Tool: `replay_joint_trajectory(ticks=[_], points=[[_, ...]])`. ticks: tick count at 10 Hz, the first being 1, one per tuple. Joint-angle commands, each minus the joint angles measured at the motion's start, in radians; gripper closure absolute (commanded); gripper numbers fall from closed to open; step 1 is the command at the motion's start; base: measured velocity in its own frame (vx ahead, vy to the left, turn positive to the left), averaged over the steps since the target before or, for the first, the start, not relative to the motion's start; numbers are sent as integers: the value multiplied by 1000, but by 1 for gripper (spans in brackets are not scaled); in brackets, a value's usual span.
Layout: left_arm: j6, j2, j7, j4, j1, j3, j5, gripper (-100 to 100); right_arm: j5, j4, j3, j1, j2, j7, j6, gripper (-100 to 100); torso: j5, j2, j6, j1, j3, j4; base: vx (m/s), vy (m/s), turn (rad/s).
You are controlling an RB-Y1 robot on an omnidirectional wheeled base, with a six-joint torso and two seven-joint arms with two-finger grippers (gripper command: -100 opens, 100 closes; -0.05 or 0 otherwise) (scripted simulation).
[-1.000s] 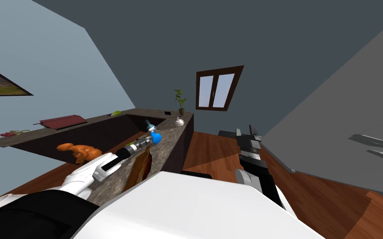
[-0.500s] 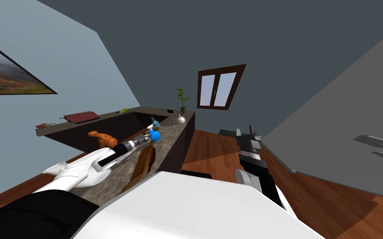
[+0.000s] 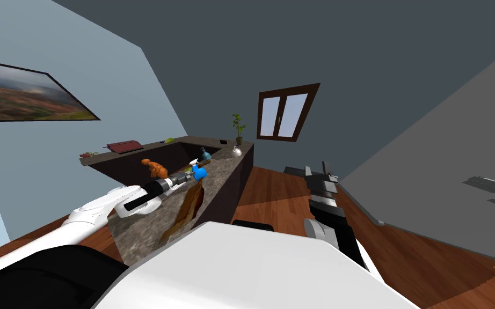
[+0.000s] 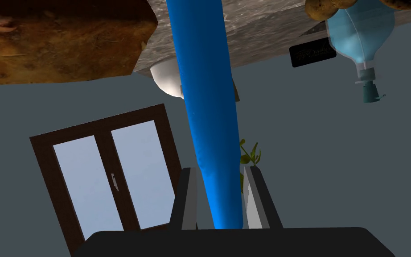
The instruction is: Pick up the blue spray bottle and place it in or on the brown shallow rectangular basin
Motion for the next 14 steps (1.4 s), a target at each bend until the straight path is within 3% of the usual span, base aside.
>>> replay_joint_trajectory(ticks=[1, 5, 7, 14], points=[[15, 28, 3, -10, 5, 0, -13, 100, 0, 0, 0, 0, 0, 0, 0, 0, 0, 0, 0, 0, 0, 0, -131, -45, 71], [46, 104, 21, -46, 39, 20, -23, 100, 0, 0, 0, 0, 0, 0, 0, 0, -1, 1, 0, 0, 1, 1, -162, -24, 116], [11, 113, 67, -64, 61, 49, 33, 100, 0, 0, 0, 0, 0, 0, 0, 0, -1, -1, 1, 0, 0, 1, -78, -2, 51], [-94, 108, 185, -94, 100, 97, 158, 100, 0, 0, 0, 0, 0, 0, 0, 0, 0, -18, 3, -1, -10, -4, 51, -15, -17]])
